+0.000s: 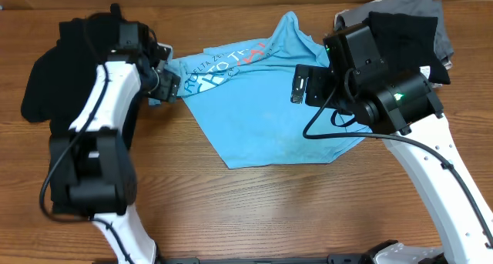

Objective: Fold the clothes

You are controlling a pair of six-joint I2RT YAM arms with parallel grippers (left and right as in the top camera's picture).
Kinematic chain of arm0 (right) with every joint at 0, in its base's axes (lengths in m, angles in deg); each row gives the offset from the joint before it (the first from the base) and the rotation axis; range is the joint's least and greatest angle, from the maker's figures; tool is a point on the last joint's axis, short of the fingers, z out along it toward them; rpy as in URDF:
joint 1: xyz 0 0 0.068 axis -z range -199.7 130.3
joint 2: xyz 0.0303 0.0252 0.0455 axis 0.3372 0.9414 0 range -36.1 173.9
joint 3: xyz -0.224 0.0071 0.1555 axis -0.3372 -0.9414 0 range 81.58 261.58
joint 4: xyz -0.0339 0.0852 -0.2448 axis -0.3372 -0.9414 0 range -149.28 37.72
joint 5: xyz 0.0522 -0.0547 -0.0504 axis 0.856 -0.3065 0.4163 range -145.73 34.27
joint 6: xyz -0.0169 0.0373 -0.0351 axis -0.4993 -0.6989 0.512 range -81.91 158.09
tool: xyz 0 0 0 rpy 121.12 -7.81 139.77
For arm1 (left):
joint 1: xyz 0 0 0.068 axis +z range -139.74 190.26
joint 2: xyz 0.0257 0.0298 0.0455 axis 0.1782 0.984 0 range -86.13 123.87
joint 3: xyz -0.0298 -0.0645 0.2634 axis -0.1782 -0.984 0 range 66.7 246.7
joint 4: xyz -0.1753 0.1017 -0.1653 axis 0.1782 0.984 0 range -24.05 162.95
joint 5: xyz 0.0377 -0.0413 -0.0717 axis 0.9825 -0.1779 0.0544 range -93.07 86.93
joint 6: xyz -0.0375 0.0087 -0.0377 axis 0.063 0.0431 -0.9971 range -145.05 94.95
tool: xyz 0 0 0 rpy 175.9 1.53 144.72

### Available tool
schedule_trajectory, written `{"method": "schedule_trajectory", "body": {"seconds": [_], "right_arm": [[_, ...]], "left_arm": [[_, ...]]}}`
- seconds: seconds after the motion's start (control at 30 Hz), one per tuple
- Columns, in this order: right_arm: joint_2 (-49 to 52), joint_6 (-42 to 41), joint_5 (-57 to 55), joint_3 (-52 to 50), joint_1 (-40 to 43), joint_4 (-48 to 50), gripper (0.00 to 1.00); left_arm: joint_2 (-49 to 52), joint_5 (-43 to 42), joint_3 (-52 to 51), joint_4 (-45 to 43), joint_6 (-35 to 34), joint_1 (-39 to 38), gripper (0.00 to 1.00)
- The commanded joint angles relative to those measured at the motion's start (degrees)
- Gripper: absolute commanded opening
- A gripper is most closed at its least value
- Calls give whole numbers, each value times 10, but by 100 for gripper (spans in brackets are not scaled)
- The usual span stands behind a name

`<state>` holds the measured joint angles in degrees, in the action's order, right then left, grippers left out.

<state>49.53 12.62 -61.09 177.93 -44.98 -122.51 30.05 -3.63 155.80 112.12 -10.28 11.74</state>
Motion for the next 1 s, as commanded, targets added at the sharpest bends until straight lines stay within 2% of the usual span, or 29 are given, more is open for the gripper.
{"method": "schedule_trajectory", "body": {"seconds": [0.0,0.37,0.57,0.73,0.87,0.97], "right_arm": [[-6,-1,-6,-2,-1,4,100],[-6,-1,-6,-2,-1,10,100],[-6,-1,-6,-2,-1,10,100],[-6,-1,-5,-4,-1,7,100],[-6,0,3,-4,-1,5,100],[-5,0,14,-4,-1,1,100]], "left_arm": [[43,14,6,-14,9,2,75],[75,12,6,-47,9,-3,56],[75,58,6,-46,9,1,33],[77,89,6,-31,-3,1,4],[78,84,8,-12,-33,1,4],[74,77,51,52,-57,-4,4]]}}
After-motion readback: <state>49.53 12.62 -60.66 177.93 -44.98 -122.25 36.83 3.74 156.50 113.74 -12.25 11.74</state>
